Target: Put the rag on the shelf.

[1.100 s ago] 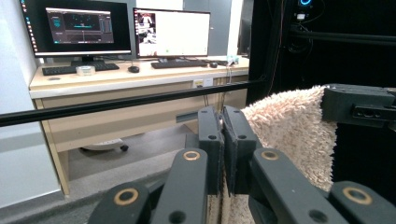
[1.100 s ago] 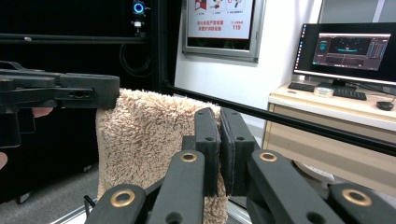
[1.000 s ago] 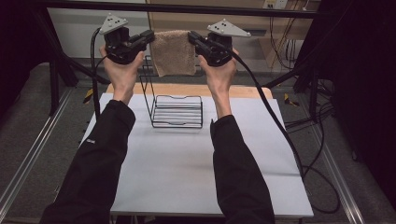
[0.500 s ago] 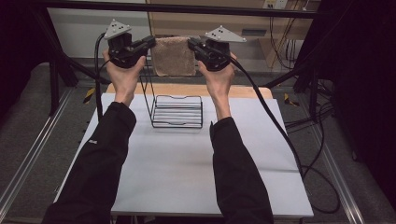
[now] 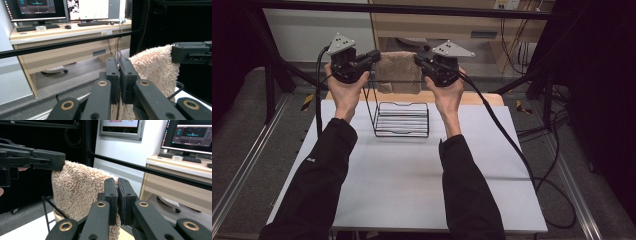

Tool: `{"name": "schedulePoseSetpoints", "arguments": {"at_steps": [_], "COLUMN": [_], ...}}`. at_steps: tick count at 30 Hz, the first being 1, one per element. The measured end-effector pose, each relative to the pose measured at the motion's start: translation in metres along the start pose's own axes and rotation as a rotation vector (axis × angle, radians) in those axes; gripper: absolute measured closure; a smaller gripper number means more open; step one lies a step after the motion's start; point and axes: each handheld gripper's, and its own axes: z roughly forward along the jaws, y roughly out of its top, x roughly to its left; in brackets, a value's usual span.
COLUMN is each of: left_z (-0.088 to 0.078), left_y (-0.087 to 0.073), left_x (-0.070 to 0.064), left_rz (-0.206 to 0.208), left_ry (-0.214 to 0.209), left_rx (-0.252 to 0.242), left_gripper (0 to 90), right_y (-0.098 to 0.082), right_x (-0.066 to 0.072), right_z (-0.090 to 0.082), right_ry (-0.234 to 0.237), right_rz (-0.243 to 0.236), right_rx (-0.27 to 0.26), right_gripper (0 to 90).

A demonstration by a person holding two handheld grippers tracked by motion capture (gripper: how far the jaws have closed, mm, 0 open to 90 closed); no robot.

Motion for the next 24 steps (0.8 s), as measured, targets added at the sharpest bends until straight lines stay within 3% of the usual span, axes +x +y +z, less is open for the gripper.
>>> {"name": "schedulePoseSetpoints", "arguments": {"at_steps": [11, 24], "left_z": [-0.001, -0.017], "left_y": [-0.015, -0.02], "left_x": [-0.001, -0.005], "left_rz": [-0.002, 0.008], "left_ry": [-0.014, -0.057], "left_rx": [0.014, -0.011], "left_gripper": [86.5, 86.5], "right_y": [-0.013, -0.01], "right_x": [0.001, 0.007], "right_z": [-0.001, -0.011], "right_ry": [0.007, 0.026], "right_rz": [0.007, -0.014], "right_rx": [0.024, 0.011], "right_gripper": [86.7, 86.6]}}
